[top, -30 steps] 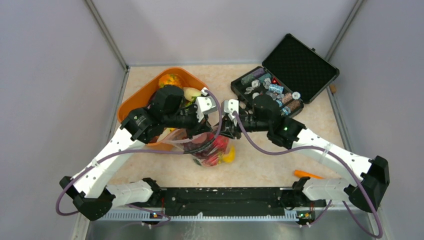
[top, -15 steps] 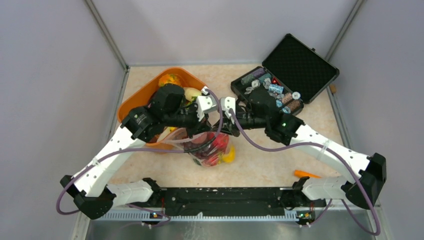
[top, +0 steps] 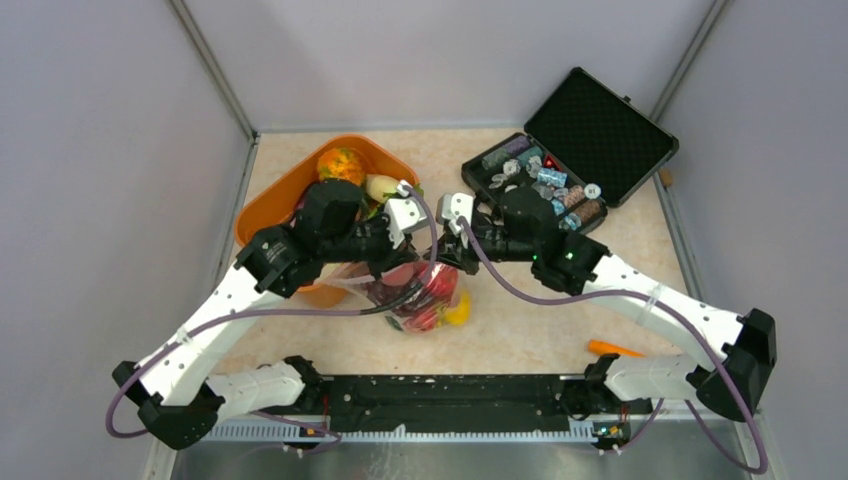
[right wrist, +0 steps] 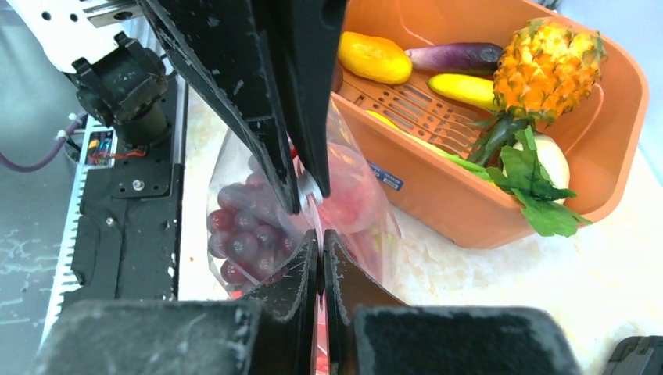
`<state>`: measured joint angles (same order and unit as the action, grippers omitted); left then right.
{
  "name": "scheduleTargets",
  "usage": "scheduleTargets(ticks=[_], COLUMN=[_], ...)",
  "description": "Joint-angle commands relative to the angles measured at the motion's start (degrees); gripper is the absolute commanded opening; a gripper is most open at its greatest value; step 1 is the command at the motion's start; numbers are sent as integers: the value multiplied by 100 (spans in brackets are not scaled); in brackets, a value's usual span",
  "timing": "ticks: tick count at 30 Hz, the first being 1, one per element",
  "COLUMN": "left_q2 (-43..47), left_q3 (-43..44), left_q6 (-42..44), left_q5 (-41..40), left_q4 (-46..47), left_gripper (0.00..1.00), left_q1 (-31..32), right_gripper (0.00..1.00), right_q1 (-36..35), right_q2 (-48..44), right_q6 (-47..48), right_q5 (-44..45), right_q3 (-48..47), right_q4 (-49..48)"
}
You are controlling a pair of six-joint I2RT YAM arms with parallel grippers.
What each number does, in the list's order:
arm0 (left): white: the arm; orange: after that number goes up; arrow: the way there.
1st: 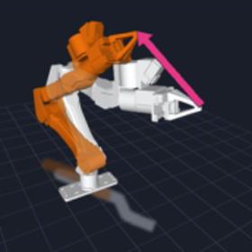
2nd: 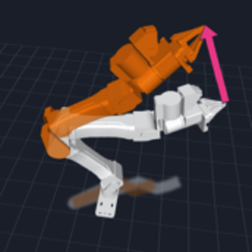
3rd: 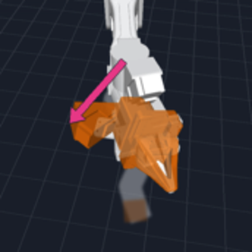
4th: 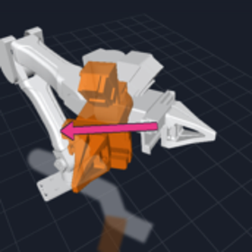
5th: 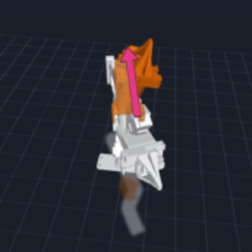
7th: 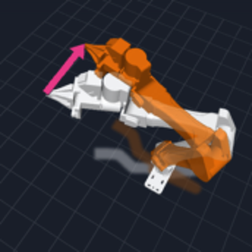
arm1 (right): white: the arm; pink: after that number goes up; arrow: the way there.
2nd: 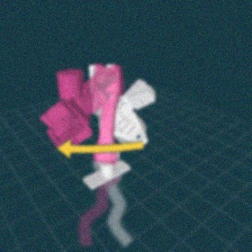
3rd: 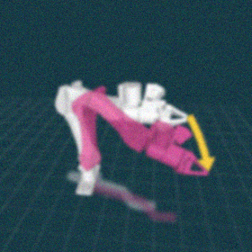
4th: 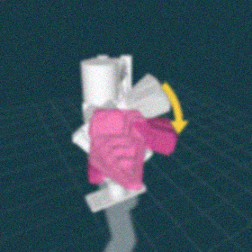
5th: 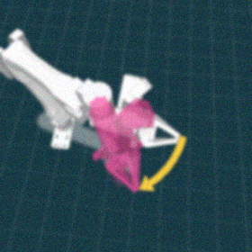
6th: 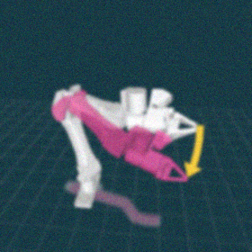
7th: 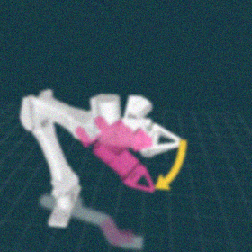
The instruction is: Place the food in the zip-top bag and seal the zipper
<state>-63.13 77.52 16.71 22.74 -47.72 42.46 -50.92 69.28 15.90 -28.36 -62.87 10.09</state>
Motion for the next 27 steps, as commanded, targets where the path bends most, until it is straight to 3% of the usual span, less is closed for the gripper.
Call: scheduleTargets(ticks=[1,11,17,19,21,27], left_q2=[472,696,717,644,526,350], left_q3=[-311,-570,-436,-318,-157,-4], left_q6=[109,150,-12,-31,-36,-67], left_q5=[-670,-1118,-190,-22,67,468], left_q4=[-112,-223,278,325,270,333], left_gripper=[0,0,0,0,0,0], left_q1=[0,-1,0,2,-1,8], right_gripper=[0,0,1,27,42,54], right_q1=[-23,-21,-26,-31,-32,-23], right_q2=[-431,-435,-272,-292,-293,-97], right_q6=[-273,-322,-218,-188,-157,101], right_q5=[224,159,-181,-253,-316,-408], right_q3=[84,122,-133,-102,-84,-429], right_q4=[-549,-552,-99,-131,-186,286])
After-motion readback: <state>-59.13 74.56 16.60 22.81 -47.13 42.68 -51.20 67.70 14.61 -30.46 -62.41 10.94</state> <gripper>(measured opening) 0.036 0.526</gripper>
